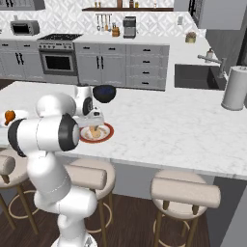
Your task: Pick the chicken drumstick and squash from their plates and place them in the bowl. Then put the bowl in the fridge.
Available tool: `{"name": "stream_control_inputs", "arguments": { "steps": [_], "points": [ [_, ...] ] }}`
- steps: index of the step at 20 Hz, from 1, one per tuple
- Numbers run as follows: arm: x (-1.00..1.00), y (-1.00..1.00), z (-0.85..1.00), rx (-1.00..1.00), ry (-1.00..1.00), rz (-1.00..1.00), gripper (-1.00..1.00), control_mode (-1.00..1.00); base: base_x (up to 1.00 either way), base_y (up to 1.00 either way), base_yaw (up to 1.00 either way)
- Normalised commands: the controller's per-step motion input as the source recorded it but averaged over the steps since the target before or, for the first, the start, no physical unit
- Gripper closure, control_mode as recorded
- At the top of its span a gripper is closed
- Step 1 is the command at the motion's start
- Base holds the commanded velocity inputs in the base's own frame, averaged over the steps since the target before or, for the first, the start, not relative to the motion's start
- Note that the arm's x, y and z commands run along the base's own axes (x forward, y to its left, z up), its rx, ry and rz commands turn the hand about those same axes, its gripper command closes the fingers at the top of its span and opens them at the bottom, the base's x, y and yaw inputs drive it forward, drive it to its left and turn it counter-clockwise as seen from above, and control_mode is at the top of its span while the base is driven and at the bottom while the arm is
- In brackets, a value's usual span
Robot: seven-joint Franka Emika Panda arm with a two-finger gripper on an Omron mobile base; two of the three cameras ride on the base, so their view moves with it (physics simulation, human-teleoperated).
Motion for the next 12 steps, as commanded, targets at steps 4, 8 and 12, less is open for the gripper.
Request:
{"name": "stream_control_inputs", "arguments": {
  "steps": [4, 8, 12],
  "points": [
    [0.44, 0.0, -0.32, 0.0, 0.0, 0.0, -1.0, -1.0, 0.0, 0.0, 0.0],
    [0.47, -0.04, -0.24, 0.0, 0.0, 0.0, -1.0, -1.0, 0.0, 0.0, 0.0],
    [0.31, -0.01, -0.24, 0.0, 0.0, 0.0, -1.0, -1.0, 0.0, 0.0, 0.0]
  ]
}}
